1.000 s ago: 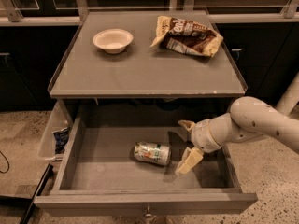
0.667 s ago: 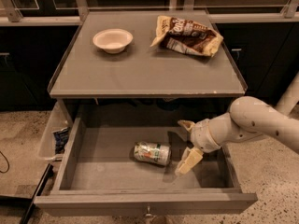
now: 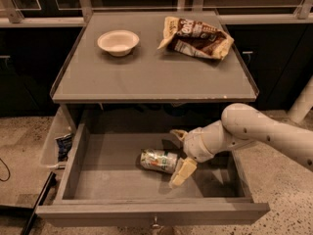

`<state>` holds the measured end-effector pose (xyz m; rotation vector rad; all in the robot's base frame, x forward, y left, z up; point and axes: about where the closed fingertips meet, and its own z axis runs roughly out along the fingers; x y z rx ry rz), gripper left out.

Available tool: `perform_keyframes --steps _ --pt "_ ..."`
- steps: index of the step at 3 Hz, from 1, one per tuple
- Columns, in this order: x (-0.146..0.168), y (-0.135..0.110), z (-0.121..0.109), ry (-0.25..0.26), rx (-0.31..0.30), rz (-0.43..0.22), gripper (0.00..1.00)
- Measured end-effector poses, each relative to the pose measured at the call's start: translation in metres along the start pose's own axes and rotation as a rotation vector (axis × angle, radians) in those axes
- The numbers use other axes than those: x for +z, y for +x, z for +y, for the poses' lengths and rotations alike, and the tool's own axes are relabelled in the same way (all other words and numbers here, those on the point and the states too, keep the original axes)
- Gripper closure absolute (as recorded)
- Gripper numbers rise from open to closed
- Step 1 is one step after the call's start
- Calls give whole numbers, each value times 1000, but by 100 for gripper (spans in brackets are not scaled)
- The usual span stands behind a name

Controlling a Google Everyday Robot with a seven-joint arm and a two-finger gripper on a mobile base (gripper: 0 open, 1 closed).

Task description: Place brown chip bag into middle drawer

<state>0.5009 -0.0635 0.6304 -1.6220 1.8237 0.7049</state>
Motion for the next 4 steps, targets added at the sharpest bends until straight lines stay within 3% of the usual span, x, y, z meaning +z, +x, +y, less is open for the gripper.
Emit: perform_keyframes --steps 1,2,3,4 --pt "25 -15 2 -28 -27 -10 0" --pt "42 -15 2 -31 -25 -25 0" --pt "46 -15 1 -30 -23 -29 10" --pt "46 -15 2 -30 -23 -29 33"
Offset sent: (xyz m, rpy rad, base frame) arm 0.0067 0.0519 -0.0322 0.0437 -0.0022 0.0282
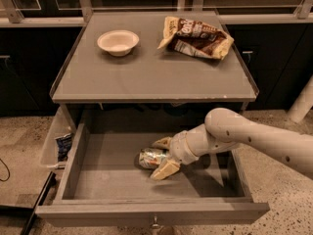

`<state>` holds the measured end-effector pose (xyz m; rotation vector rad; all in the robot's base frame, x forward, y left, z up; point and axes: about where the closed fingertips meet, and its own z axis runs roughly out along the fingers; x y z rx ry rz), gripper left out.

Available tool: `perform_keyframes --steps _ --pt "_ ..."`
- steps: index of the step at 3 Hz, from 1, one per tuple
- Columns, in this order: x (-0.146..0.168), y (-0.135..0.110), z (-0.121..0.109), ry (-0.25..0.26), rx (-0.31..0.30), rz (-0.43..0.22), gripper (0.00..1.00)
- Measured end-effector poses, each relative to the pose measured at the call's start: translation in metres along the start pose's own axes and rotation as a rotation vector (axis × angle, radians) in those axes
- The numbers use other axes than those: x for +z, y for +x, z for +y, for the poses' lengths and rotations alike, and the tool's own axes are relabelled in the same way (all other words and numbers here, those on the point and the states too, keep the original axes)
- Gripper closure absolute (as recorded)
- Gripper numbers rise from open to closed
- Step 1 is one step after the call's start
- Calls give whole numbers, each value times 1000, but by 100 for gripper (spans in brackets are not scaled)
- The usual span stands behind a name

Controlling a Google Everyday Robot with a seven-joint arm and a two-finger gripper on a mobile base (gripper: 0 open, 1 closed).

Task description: Place brown chip bag into middle drawer

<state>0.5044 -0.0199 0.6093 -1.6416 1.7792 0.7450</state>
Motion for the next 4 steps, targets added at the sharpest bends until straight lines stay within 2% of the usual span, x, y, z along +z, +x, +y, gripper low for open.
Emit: perform_keyframes --steps 2,3,4 --pt "0 0 0 0 0 0 80" --pt "-3 -4 0 0 0 0 100" --pt "-19 -15 3 -5 -10 -15 100"
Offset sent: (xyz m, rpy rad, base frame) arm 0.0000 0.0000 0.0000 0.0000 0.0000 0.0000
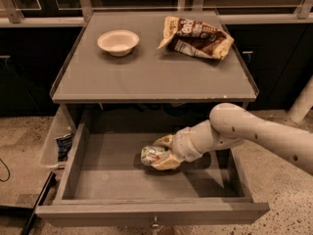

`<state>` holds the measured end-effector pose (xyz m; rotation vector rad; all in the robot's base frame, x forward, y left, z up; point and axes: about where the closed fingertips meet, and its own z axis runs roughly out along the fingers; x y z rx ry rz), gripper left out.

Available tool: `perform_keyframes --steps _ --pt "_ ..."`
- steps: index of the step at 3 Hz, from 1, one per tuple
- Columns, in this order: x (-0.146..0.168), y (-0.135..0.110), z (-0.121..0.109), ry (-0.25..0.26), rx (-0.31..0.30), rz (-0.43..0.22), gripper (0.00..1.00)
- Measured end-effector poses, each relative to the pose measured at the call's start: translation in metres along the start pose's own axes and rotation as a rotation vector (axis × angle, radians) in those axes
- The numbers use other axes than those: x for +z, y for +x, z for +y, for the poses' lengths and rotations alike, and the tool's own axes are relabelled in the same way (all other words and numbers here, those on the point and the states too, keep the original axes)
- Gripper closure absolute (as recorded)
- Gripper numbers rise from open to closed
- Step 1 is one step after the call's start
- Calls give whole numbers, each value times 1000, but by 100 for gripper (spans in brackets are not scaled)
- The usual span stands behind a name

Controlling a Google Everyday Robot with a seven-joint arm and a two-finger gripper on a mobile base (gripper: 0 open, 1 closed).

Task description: Place brown chip bag into middle drawer

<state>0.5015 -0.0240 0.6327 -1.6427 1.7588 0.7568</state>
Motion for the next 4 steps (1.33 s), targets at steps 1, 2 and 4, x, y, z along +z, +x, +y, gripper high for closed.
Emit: perform_keyframes --steps 1,2,4 --pt "-28 -14 5 8 -14 -1 100" --pt "-69 -29 11 42 -34 10 100" --pt "-155 -64 -6 139 -110 13 100"
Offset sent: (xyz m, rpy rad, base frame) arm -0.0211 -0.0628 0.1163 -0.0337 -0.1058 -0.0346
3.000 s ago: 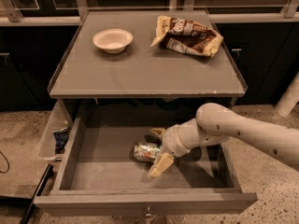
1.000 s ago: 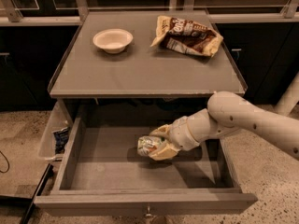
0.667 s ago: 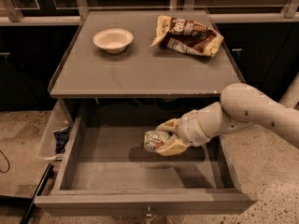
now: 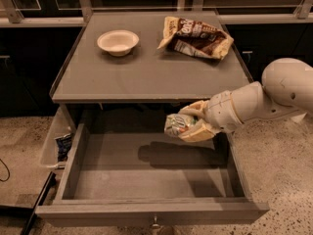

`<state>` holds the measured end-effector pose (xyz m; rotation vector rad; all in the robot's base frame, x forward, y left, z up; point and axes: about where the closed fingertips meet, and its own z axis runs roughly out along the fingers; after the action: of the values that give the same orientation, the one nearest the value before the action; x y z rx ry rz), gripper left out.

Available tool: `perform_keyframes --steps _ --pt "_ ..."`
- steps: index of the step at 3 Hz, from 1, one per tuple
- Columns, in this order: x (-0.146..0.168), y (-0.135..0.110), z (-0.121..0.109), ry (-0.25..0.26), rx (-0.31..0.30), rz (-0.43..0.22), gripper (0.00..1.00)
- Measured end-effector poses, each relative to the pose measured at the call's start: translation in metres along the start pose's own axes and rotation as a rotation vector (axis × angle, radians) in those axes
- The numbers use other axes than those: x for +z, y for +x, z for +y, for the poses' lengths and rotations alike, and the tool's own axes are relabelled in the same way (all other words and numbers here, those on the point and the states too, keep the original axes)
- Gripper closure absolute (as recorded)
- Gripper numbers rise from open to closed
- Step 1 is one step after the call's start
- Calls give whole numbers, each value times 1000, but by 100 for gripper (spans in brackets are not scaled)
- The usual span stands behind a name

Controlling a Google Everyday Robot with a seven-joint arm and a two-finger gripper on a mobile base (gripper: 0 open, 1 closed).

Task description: Place brown chip bag into middle drawer

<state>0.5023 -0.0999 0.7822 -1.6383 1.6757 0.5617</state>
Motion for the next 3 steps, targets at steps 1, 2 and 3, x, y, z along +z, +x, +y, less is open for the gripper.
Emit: perform_keyframes --steps 1,2,3 --pt "0 0 0 0 0 0 100" --pt "-7 -13 1 19 -30 -19 100" --pt "-25 -46 -10 58 -107 -40 100"
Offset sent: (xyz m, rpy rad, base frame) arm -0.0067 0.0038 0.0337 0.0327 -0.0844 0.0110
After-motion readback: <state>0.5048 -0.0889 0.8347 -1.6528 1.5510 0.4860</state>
